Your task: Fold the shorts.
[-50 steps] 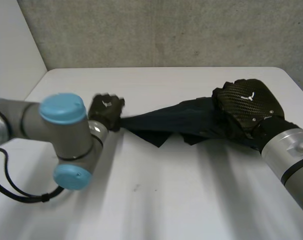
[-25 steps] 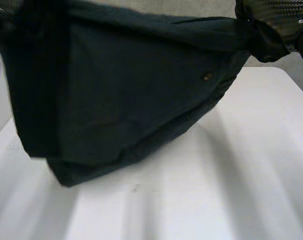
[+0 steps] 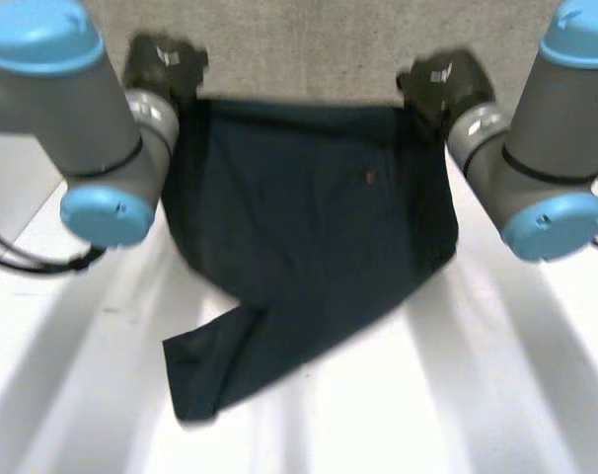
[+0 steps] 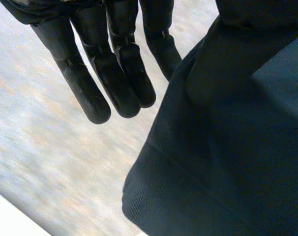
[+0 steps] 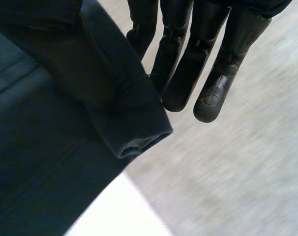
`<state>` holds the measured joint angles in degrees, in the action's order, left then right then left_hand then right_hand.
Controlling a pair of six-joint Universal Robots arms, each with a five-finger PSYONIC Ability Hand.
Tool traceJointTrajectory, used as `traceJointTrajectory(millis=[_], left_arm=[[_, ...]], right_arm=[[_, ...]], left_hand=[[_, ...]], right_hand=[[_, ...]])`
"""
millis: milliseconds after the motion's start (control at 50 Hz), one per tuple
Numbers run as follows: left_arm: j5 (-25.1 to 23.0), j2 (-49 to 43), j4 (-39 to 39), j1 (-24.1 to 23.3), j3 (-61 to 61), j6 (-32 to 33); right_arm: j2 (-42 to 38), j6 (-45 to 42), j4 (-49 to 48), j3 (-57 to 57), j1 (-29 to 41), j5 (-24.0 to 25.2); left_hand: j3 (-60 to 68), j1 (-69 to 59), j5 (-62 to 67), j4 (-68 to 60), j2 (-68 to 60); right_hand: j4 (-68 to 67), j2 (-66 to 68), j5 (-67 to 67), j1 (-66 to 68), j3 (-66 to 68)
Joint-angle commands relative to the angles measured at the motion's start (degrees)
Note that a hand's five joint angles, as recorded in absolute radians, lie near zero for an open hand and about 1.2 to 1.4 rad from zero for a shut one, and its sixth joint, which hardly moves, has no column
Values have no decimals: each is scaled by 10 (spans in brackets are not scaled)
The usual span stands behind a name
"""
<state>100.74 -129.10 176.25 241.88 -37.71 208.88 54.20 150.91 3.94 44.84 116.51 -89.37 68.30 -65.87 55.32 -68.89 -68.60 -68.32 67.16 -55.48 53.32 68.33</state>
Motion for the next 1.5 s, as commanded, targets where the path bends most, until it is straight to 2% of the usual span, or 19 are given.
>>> traceJointTrajectory(millis=[20,80,180,260,320,440,520,600,700,800,920,980,1000,1040,1060,1120,1280,1360,1500], left_arm=[[34,9,64,-18,222,-35],[32,68,88,-30,202,-74],[28,143,98,-16,79,-112],[25,185,128,-2,-37,-117],[21,203,146,0,-130,-117],[-10,199,151,1,-293,-117],[-25,173,160,3,-404,-117],[-21,124,157,1,-459,-106],[-19,117,142,-4,-510,-89],[-17,182,104,-3,-574,-60],[-24,272,53,-6,-654,1],[-24,298,54,-6,-677,12],[-23,310,59,-7,-683,11],[-23,318,66,-7,-685,10],[-22,323,71,-11,-684,8],[-20,330,79,-30,-666,7],[-12,357,81,-77,-586,-26],[-4,363,78,-81,-555,-41],[11,363,74,-102,-520,-48]], right_arm=[[36,13,-307,-51,-3,-10],[71,32,-408,-6,-3,-12],[96,46,-408,49,-1,-11],[101,44,-341,81,-2,-10],[99,44,-255,95,-7,-8],[68,40,-128,125,-5,-4],[47,29,-80,158,-4,4],[24,-4,-42,204,-3,33],[27,-36,-10,270,-2,54],[51,-40,7,342,-8,61],[139,-43,18,437,-8,75],[171,-36,17,471,-9,90],[177,-32,12,479,-9,92],[187,-22,-1,494,-9,95],[193,-3,-25,509,-8,94],[202,68,-86,538,-7,91],[192,270,-113,548,14,100],[150,310,-128,539,33,95],[61,306,-166,496,42,63]], left_hand=[[117,-141,147,-111,-114],[117,-141,147,-111,-114],[117,-141,147,-111,-114],[117,-141,147,-111,-114],[117,-141,147,-111,-114],[117,-141,147,-111,-114],[117,-141,147,-111,-114],[117,-141,147,-111,-114],[117,-141,147,-111,-114],[117,-141,147,-111,-114],[117,-141,147,-111,-114],[117,-141,147,-111,-114],[117,-141,147,-111,-114],[117,-141,147,-111,-114],[117,-141,147,-111,-114],[117,-141,147,-111,-114],[117,-141,147,-111,-114],[117,-141,147,-111,-114],[117,-141,147,-111,-114]], right_hand=[[-117,128,-145,267,117],[-117,128,-145,267,117],[-117,128,-145,267,117],[-117,128,-145,267,117],[-117,128,-145,267,117],[-117,128,-145,267,117],[-117,128,-145,267,117],[-117,128,-145,267,117],[-117,128,-145,267,117],[-117,128,-145,267,117],[-117,128,-145,267,117],[-117,128,-145,267,117],[-64,76,-92,214,64],[186,-174,157,-36,-186],[409,-397,380,-259,-409],[572,-560,544,-422,-572],[583,-572,555,-433,-583],[583,-572,555,-433,-583],[581,-569,552,-431,-581]])
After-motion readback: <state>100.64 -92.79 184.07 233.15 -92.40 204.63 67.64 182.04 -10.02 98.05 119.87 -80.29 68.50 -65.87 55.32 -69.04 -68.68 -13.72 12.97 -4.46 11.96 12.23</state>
